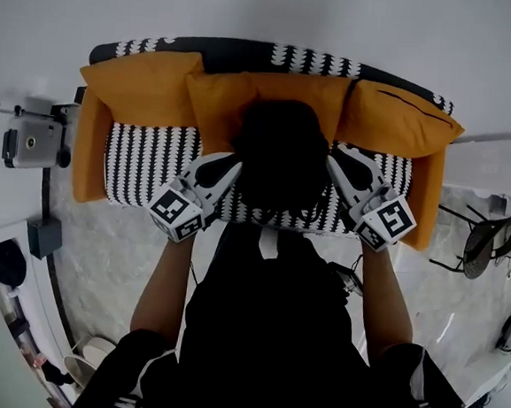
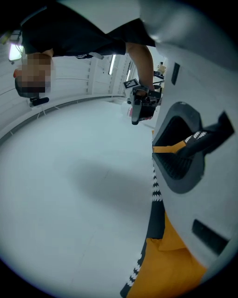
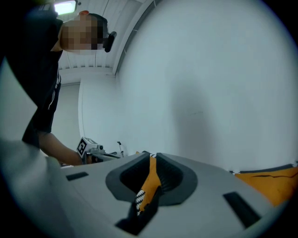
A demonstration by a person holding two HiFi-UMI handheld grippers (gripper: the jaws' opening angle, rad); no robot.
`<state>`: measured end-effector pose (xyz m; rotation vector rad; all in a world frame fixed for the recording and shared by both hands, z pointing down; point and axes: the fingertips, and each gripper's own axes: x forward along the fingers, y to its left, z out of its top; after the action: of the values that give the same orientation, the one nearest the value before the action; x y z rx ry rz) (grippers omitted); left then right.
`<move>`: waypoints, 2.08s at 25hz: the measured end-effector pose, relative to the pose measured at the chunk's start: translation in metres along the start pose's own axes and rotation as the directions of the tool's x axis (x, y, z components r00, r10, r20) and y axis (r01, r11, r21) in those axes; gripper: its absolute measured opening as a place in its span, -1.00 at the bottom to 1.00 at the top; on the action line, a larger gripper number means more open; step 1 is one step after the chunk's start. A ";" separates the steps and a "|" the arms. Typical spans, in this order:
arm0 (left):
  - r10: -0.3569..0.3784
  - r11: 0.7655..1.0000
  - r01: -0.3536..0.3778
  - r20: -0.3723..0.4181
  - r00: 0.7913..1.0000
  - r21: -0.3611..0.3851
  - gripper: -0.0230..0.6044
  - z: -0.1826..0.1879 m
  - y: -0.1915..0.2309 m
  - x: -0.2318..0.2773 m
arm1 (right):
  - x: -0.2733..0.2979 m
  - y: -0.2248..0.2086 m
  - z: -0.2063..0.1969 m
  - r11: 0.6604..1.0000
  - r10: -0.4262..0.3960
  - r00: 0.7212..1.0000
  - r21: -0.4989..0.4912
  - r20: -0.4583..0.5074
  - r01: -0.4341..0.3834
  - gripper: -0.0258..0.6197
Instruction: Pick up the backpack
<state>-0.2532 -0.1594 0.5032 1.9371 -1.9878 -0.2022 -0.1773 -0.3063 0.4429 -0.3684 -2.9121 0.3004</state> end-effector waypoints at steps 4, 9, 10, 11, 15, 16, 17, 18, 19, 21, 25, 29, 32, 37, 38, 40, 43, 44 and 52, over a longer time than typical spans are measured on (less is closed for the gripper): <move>-0.038 0.998 0.038 -0.009 0.999 -0.051 -0.84 -0.013 0.019 0.007 | 0.016 -0.008 -0.014 0.999 -0.039 0.999 0.012 -0.033 0.039 -0.83; -0.063 0.994 0.058 -0.051 0.997 -0.091 -0.84 -0.036 0.036 0.020 | 0.034 -0.020 -0.037 0.998 -0.048 0.997 0.024 -0.067 0.050 -0.81; -0.059 0.994 0.053 -0.060 0.996 -0.096 -0.81 -0.040 0.039 0.022 | 0.036 -0.024 -0.041 0.998 -0.047 0.996 0.028 -0.071 0.050 -0.78; -0.055 0.994 0.048 -0.068 0.996 -0.102 -0.72 -0.045 0.043 0.025 | 0.037 -0.029 -0.045 0.998 -0.047 0.996 0.035 -0.072 0.050 -0.73; -0.024 0.994 0.014 -0.088 0.996 -0.110 -0.61 -0.060 0.060 0.033 | 0.044 -0.050 -0.065 0.999 -0.032 0.996 0.038 -0.089 0.035 -0.69; -0.012 0.994 0.001 -0.092 0.996 -0.111 -0.61 -0.064 0.063 0.034 | 0.045 -0.054 -0.071 0.999 -0.026 0.995 0.034 -0.101 0.030 -0.67; 0.000 0.994 -0.011 -0.096 0.995 -0.113 -0.60 -0.068 0.066 0.036 | 0.045 -0.059 -0.077 0.999 -0.022 0.993 0.033 -0.113 0.025 -0.64; 0.011 0.993 -0.023 -0.100 0.995 -0.116 -0.58 -0.072 0.070 0.037 | 0.045 -0.063 -0.083 0.999 -0.018 0.992 0.032 -0.124 0.022 -0.63; 0.020 0.992 -0.032 -0.102 0.995 -0.118 -0.58 -0.076 0.073 0.038 | 0.045 -0.068 -0.089 0.999 -0.013 0.991 0.028 -0.136 0.017 -0.63; 0.038 0.991 -0.051 -0.102 0.994 -0.120 -0.56 -0.083 0.083 0.041 | 0.047 -0.075 -0.101 1.000 0.000 0.988 0.018 -0.156 0.003 -0.62; 0.064 0.991 -0.076 -0.110 0.992 -0.111 -0.48 -0.096 0.095 0.047 | 0.054 -0.083 -0.122 1.000 0.030 0.984 0.008 -0.176 -0.029 -0.57; 0.072 0.992 -0.084 -0.119 0.990 -0.092 -0.42 -0.108 0.106 0.055 | 0.061 -0.090 -0.141 0.999 0.040 0.978 -0.004 -0.203 -0.041 -0.53; 0.081 0.992 -0.092 -0.118 0.990 -0.087 -0.39 -0.114 0.117 0.060 | 0.067 -0.097 -0.152 0.998 0.048 0.975 -0.016 -0.216 -0.053 -0.52; 0.066 0.995 -0.075 -0.132 0.989 -0.062 -0.29 -0.125 0.122 0.076 | 0.072 -0.109 -0.166 0.997 0.056 0.969 -0.031 -0.240 -0.065 -0.52; 0.064 0.996 -0.072 -0.138 0.988 -0.054 -0.28 -0.127 0.123 0.079 | 0.072 -0.111 -0.168 0.997 0.060 0.968 -0.034 -0.243 -0.071 -0.52; 0.063 0.997 -0.069 -0.147 0.987 -0.041 -0.27 -0.131 0.126 0.084 | 0.074 -0.111 -0.174 0.995 0.076 0.963 -0.046 -0.258 -0.090 -0.52; 0.061 0.998 -0.065 -0.161 0.985 -0.025 -0.27 -0.135 0.129 0.088 | 0.079 -0.114 -0.181 0.994 0.080 0.957 -0.053 -0.278 -0.099 -0.52; 0.060 0.998 -0.064 -0.167 0.984 -0.019 -0.27 -0.136 0.131 0.088 | 0.080 -0.117 -0.182 0.994 0.073 0.957 -0.054 -0.281 -0.092 -0.52; 0.045 0.999 -0.049 -0.222 0.974 -0.013 -0.27 -0.156 0.137 0.098 | 0.092 -0.122 -0.195 0.988 0.114 0.948 -0.068 -0.298 -0.140 -0.52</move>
<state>-0.3269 -0.2268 0.7098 1.8121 -1.8762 0.0081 -0.2508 -0.3637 0.6726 -0.5651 -2.6189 0.1212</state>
